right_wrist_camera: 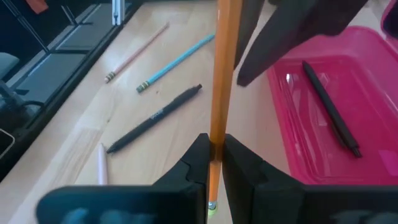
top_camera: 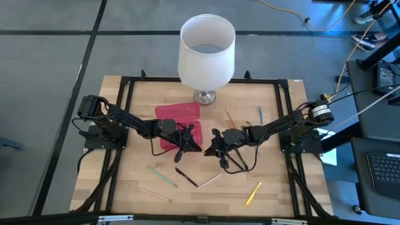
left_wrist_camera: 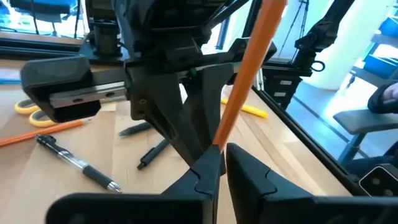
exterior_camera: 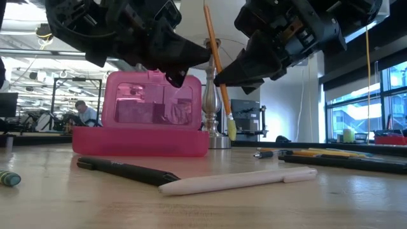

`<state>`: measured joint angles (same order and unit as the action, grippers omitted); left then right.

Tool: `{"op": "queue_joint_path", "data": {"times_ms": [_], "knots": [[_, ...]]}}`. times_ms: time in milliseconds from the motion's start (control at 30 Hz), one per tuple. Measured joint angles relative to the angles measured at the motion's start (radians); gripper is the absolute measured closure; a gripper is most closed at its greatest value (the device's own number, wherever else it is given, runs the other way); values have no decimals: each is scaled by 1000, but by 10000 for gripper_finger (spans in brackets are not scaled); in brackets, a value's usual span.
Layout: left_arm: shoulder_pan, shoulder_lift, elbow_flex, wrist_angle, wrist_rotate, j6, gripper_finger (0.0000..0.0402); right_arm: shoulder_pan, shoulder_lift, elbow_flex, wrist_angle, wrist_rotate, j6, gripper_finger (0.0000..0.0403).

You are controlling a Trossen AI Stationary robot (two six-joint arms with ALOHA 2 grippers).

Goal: Pick & place school supplies into a supply box
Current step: Put the right yellow pencil into the red supply box

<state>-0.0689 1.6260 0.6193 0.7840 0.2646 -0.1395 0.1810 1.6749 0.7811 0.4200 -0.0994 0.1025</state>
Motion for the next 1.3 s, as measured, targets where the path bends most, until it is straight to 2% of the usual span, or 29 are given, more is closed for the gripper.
{"op": "queue_joint_path", "data": {"times_ms": [233,533,900,1033,1167,1300], "knots": [[-1,0,0,4,-1,14,363,0,0,0,13,0,-1,370],[-1,0,0,36,-11,64,327,0,-1,0,55,1,-2,369],[-9,0,0,84,-12,76,291,-2,-1,0,113,42,-5,369],[-9,0,0,89,-32,75,294,-2,-1,0,119,103,-7,369],[-9,0,0,89,-89,76,310,-3,-1,0,121,108,-7,369],[-9,0,0,89,-90,76,332,-2,-1,0,121,107,-10,369]]}}
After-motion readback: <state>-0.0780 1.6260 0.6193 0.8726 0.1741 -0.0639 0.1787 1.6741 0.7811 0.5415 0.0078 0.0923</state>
